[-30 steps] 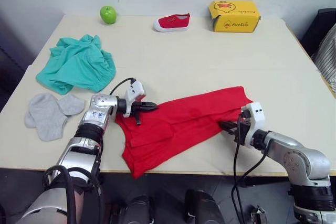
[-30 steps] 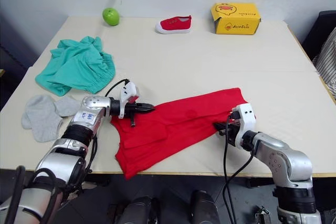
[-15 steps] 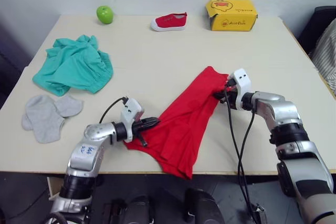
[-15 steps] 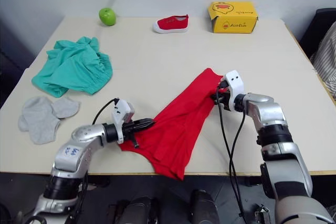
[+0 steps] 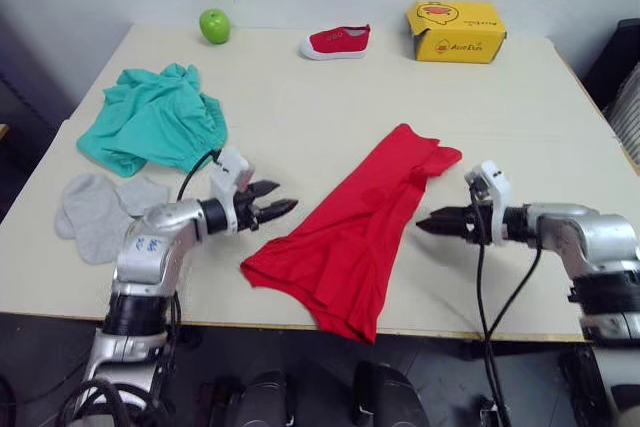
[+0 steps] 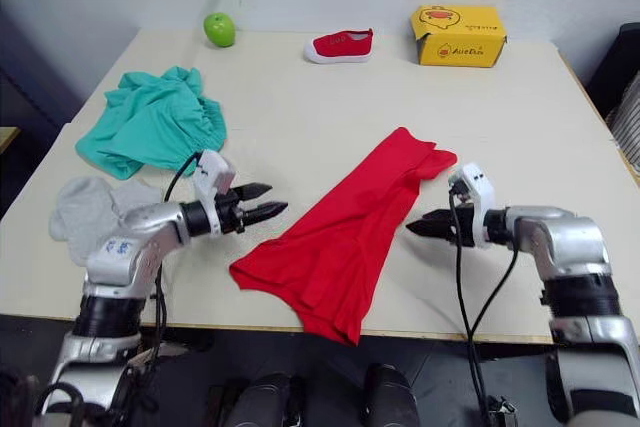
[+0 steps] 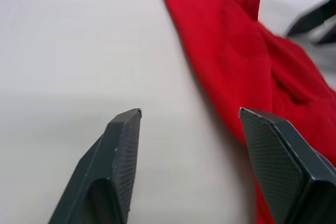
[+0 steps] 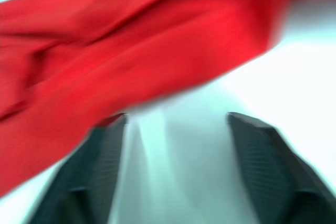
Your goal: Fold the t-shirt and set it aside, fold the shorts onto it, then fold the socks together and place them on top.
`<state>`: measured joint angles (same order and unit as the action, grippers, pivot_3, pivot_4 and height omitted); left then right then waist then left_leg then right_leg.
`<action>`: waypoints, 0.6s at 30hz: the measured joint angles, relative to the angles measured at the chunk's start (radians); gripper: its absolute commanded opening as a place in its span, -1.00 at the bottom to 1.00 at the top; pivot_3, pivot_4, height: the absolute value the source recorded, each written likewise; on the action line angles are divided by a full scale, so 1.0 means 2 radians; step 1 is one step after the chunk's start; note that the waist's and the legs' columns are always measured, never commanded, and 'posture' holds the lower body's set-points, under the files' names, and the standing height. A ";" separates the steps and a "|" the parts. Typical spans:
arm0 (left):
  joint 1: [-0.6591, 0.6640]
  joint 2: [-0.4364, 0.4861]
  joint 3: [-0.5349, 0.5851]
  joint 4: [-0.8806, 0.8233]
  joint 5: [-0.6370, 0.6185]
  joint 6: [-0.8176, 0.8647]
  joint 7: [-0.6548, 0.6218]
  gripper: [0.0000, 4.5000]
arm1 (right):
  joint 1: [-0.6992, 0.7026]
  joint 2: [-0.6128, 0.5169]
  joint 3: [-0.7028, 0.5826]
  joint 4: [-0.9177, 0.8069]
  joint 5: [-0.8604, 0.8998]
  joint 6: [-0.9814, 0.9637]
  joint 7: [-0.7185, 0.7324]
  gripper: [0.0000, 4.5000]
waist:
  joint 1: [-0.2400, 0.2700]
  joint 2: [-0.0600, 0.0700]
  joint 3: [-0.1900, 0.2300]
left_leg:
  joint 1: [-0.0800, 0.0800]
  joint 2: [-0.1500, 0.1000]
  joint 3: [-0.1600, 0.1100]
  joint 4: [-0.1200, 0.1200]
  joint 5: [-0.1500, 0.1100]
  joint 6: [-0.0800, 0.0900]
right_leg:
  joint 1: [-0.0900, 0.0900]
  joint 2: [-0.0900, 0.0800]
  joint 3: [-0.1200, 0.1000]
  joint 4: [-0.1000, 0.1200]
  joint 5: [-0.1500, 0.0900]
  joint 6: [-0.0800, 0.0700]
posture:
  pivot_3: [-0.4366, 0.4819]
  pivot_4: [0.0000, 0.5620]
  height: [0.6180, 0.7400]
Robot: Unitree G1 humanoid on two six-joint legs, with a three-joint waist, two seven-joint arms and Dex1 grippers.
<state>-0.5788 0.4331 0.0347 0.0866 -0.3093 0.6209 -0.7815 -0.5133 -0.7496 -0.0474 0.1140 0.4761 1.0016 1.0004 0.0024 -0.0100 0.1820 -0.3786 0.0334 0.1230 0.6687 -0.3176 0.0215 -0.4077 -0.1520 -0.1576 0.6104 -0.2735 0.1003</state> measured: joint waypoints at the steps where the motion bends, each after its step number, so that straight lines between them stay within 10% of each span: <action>1: -0.019 -0.007 -0.008 0.030 0.002 -0.012 -0.007 0.33 | 0.017 0.002 -0.010 -0.028 0.014 0.019 -0.009 0.99 | 0.000 0.000 0.000 | 0.000 0.000 0.000 0.000 0.000 0.000 | 0.000 0.000 0.000 0.000 0.000 0.000 | -0.05 -0.47 1.00; 13: -0.247 -0.125 -0.085 0.458 0.095 -0.167 -0.045 0.33 | 0.145 0.098 -0.062 -0.284 0.101 0.156 -0.155 0.99 | 0.001 -0.001 0.000 | -0.002 -0.001 0.000 0.000 0.000 0.000 | -0.001 0.001 -0.001 -0.001 0.000 0.000 | -0.05 -0.47 1.00; 18: -0.275 -0.142 -0.086 0.517 0.122 -0.207 -0.046 -0.10 | 0.139 0.112 -0.036 -0.290 0.109 0.166 -0.172 0.39 | -0.002 -0.002 -0.001 | -0.001 -0.001 0.000 0.000 0.000 0.000 | -0.001 0.001 -0.001 0.000 0.000 0.000 | -0.05 -0.47 1.00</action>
<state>-1.1284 0.1492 -0.1374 1.1196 -0.0644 0.2063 -0.8729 -0.2348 -0.5265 -0.1190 -0.4660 0.6933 1.3342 0.6558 -0.0012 -0.0140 0.1797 -0.3816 0.0312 0.1220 0.6692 -0.3178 0.0207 -0.4102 -0.1495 -0.1593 0.6097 -0.2735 0.1002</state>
